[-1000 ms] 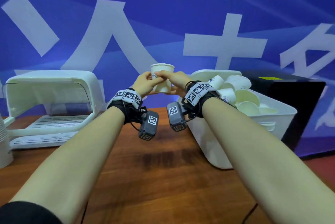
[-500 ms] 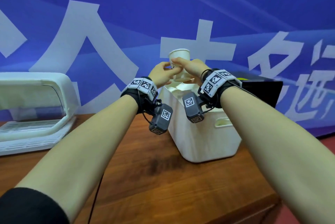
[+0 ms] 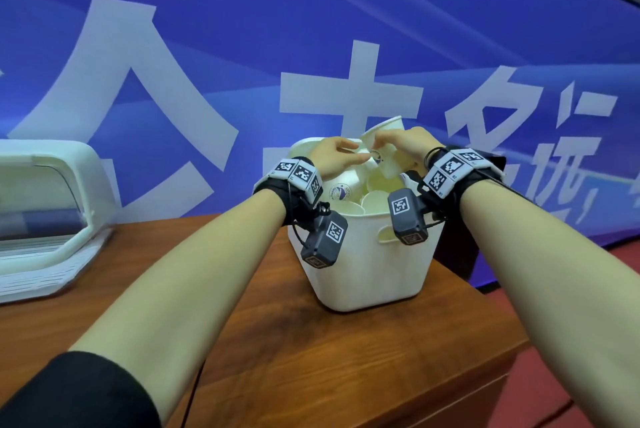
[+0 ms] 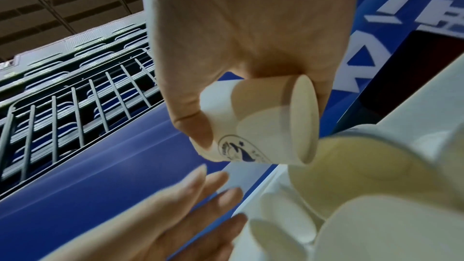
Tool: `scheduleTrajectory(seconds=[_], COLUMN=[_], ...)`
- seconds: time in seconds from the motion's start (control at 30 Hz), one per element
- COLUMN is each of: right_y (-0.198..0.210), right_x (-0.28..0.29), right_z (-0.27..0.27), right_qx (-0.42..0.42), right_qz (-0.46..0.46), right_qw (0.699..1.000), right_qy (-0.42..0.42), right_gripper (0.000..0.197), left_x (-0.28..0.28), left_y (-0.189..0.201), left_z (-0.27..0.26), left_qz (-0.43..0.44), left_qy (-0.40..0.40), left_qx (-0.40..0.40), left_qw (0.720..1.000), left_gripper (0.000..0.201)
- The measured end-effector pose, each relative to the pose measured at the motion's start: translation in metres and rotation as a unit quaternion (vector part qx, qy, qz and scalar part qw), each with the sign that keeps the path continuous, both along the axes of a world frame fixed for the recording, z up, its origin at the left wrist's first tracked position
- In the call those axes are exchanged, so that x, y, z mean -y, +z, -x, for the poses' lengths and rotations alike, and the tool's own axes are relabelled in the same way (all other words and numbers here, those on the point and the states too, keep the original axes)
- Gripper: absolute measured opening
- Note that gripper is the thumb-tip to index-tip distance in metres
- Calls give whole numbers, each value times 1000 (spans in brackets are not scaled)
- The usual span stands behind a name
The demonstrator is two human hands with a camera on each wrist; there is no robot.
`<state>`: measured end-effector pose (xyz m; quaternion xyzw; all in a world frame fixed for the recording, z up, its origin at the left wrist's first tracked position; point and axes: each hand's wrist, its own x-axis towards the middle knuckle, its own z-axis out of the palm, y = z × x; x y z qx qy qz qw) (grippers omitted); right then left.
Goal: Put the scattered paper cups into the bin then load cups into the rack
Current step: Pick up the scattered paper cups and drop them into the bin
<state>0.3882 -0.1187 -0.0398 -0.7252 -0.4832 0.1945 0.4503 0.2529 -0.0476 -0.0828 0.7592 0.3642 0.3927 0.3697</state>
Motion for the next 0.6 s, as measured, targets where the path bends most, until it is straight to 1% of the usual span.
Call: scheduleTrajectory(seconds=[0.07,0.13,0.2,0.27,0.33,0.37,0.4,0.43,0.5,0.53,0.6], right_y=[0,-2,-7,-16,-23,-24,-23,-22,-21,-22,-25], right_x=[6,10,9,-4,-11,-7,1,10,21,23,25], right_z=[-9,-16,-23,-40,-50,-47,-41,-35,-28,-27,-24], right_qx=[18,36,56,79,101,111,122,134,152,161,194], right_qz=[14,35,65,98,130,147,163,180,205,216,250], right_qw=[1000,998,996,992,986,983,979,974,967,963,949], right_qy=[-15,-22,-20,-15,-15,-11,-8,-5,1,7,13], right_gripper=[47,50,61,72,78,78,73,60,29,21,20], left_x=[-1,0,-1,-2,-3,-3,-4,-3,-3,-2,-2], left_y=[-4,-7,-10,-12,-14,-15,-16,-16,-17,-17,-16], left_z=[-2,-4,-5,-5,-6,-7,-8,-9,-10,-10,-11], left_qz=[-5,-2,-8,-8,1,4,5,5,4,3,3], left_qy=[1,1,2,6,10,12,15,17,20,20,21], left_qx=[-9,-8,-21,-38,-52,-56,-59,-62,-67,-70,-74], left_qw=[1000,1000,1000,999,999,998,998,998,998,997,997], left_gripper=[44,36,29,24,21,21,22,22,23,24,25])
